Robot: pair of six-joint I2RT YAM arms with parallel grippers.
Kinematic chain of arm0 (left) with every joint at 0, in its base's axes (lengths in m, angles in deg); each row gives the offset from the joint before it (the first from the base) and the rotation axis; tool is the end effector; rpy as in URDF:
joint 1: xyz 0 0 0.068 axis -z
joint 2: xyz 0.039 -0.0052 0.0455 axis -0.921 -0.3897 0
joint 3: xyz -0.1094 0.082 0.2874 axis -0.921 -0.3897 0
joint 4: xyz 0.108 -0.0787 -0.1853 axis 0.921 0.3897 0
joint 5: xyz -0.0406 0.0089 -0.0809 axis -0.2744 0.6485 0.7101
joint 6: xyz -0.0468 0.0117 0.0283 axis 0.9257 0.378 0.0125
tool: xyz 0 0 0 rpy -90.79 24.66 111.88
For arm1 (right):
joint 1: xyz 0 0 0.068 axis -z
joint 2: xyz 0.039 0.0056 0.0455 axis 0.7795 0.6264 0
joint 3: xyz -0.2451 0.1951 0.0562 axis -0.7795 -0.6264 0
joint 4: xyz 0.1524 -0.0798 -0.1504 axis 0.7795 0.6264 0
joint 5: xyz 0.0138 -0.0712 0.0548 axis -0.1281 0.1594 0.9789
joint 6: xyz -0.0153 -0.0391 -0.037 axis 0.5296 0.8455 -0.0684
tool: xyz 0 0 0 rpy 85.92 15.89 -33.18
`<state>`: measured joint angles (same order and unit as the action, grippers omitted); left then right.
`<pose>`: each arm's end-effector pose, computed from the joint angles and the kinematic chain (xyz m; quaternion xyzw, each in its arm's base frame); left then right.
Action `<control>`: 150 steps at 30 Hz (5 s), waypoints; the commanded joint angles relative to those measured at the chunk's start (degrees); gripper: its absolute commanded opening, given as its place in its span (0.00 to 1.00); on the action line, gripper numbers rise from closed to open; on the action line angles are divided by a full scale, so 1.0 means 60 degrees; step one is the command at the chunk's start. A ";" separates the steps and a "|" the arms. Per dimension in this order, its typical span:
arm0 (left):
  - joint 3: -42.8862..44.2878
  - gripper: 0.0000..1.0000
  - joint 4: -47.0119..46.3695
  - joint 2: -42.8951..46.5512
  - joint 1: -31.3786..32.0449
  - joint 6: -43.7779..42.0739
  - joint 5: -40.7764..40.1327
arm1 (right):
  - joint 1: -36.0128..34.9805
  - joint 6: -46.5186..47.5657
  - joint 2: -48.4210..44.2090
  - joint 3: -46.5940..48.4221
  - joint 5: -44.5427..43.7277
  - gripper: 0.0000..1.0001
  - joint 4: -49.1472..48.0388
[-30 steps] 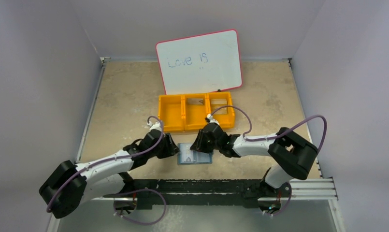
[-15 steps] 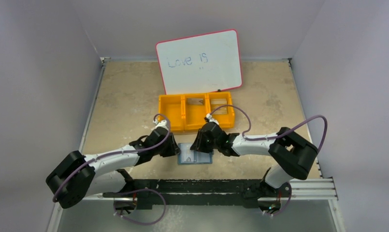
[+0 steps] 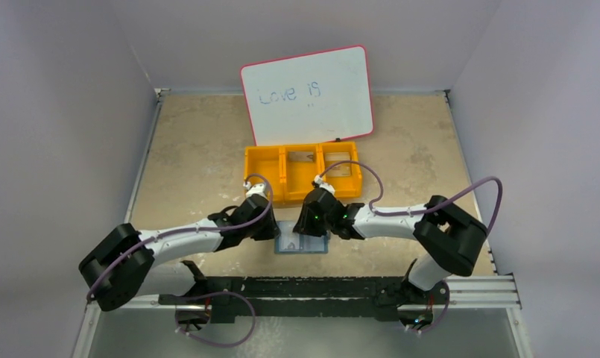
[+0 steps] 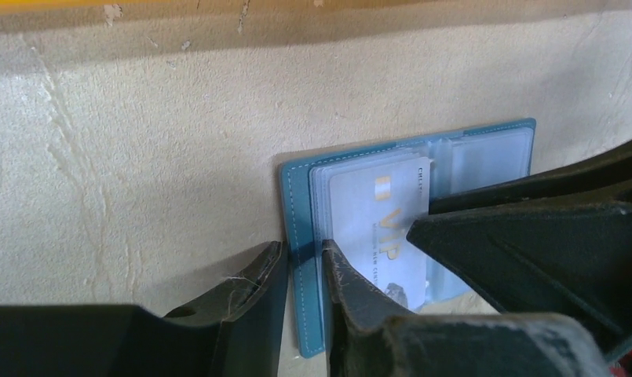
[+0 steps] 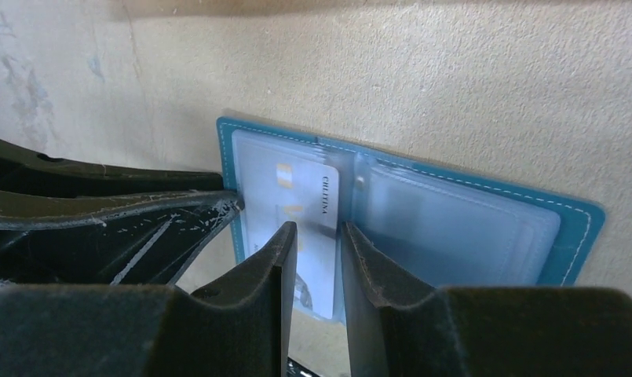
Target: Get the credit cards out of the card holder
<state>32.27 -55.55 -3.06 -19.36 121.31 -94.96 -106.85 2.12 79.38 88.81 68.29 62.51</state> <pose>0.1236 -0.1299 0.2143 -0.0479 0.9388 -0.2251 0.2563 0.1614 0.2334 0.2274 0.0490 0.9095 0.3415 0.2319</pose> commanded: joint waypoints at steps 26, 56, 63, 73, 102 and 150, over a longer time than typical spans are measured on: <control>0.0251 0.11 0.1161 -0.0432 0.1000 0.0286 -0.1772 | -0.0414 -0.2675 -0.0802 -0.1279 -0.0607 0.21 -0.0788; -0.0001 0.07 0.0654 -0.0383 0.1058 0.0325 -0.1275 | 0.0058 -0.2531 -0.0045 -0.1563 0.0335 0.17 -0.2294; 0.0037 0.07 0.0648 -0.0471 0.1087 0.0340 -0.1369 | 0.0058 -0.2371 -0.0820 -0.1875 -0.0166 0.00 -0.2456; -0.0015 0.05 0.0831 -0.0374 0.1081 0.0632 -0.1962 | 0.0057 -0.2222 -0.1501 -0.2090 -0.0301 0.00 -0.2203; 0.0281 0.00 0.1067 -0.0572 0.1072 0.0939 -0.2414 | 0.0821 -0.1176 -0.2807 -0.3020 0.0377 0.00 -0.2244; 0.2579 0.67 0.1095 0.3132 -0.1393 -0.3486 0.2079 | 0.1173 0.4461 -0.4785 -0.0929 0.1749 0.00 -0.0099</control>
<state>44.06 -44.19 14.25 -23.08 110.51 -100.58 -99.99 19.98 50.92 79.92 74.80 62.53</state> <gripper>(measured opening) 0.652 0.004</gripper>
